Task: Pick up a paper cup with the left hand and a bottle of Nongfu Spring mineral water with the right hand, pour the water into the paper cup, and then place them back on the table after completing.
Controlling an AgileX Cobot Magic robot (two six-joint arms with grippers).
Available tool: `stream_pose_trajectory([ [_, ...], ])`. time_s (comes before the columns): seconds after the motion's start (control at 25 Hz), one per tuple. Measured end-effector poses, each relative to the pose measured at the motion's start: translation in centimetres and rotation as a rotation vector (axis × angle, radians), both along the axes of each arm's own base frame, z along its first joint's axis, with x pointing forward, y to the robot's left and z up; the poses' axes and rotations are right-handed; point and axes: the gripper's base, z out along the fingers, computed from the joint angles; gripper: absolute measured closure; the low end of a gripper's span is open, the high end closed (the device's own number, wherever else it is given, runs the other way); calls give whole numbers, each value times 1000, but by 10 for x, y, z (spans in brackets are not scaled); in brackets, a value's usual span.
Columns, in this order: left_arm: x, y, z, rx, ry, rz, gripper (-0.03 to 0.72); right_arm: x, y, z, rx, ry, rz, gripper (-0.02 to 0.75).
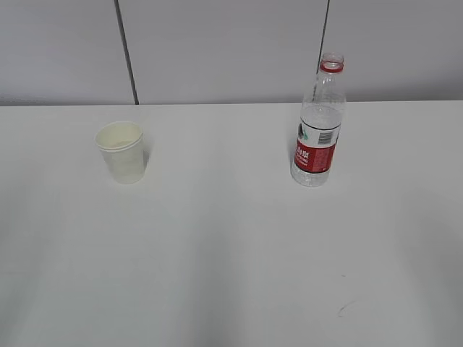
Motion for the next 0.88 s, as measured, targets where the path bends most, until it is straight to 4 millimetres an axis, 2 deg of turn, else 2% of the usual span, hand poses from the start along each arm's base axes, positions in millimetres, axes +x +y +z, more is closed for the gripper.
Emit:
stream_pose_trajectory([
  [0.12, -11, 3, -1, -3, -47, 2, 161, -16, -3, 1, 16, -124, 4, 169],
  [0.28, -25, 5, -15, -17, -97, -2, 167, -34, -6, -3, 31, -255, 8, 169],
  [0.52, -41, 8, -26, -48, -215, -8, 174, -52, -8, -24, 43, -332, 8, 169],
  [0.64, -48, 8, -28, -65, -275, -11, 175, -59, -9, -27, 48, -373, 9, 169],
  [0.76, -48, 8, -31, -73, -307, -11, 176, -65, -10, -28, 54, -414, 9, 169],
  [0.88, -40, 6, -47, -68, -253, -14, 176, -68, -11, -29, 53, -433, 7, 169],
])
